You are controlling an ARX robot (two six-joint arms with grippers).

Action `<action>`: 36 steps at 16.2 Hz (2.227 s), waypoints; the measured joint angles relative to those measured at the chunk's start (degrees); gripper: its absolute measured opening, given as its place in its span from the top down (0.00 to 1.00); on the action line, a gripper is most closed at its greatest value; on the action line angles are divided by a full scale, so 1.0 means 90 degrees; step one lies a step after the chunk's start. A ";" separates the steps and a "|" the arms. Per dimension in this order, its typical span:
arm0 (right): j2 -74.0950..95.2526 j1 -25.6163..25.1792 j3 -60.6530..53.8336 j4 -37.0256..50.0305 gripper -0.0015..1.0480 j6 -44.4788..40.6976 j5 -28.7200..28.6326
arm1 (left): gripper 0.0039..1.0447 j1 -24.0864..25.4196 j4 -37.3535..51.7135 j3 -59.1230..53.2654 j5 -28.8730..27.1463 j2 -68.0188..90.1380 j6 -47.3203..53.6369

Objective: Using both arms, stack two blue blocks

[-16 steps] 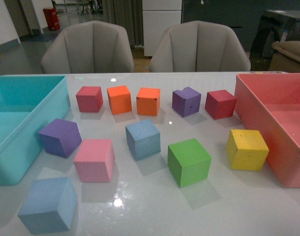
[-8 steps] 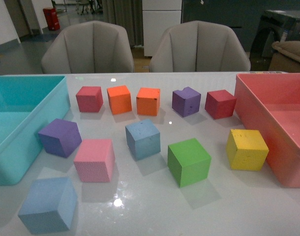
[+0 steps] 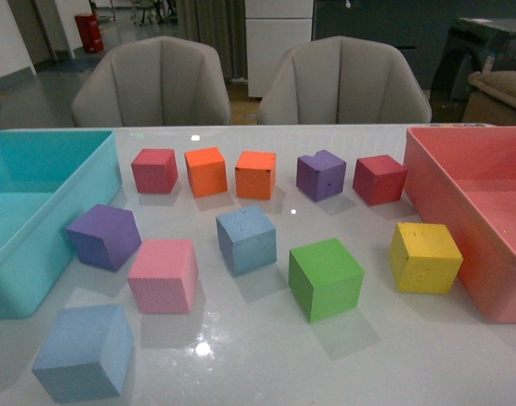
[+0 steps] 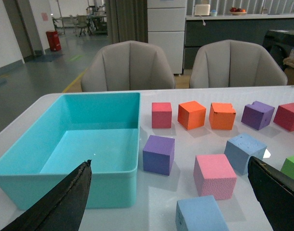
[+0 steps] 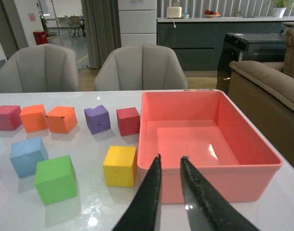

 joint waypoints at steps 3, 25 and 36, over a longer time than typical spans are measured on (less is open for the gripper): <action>0.0000 0.0000 0.0000 0.0000 0.59 0.0000 0.0002 | 0.06 0.0000 0.0000 0.0000 -0.0002 0.0000 0.0000; 0.0000 0.0000 0.0000 0.0000 0.06 0.0000 0.0000 | 0.06 -0.1875 0.0685 0.2538 -0.0534 0.6926 -0.0204; 0.0000 0.0000 0.0000 0.0002 0.06 0.0000 0.0002 | 0.06 -0.1581 0.1003 0.3521 -0.0617 1.0040 -0.0891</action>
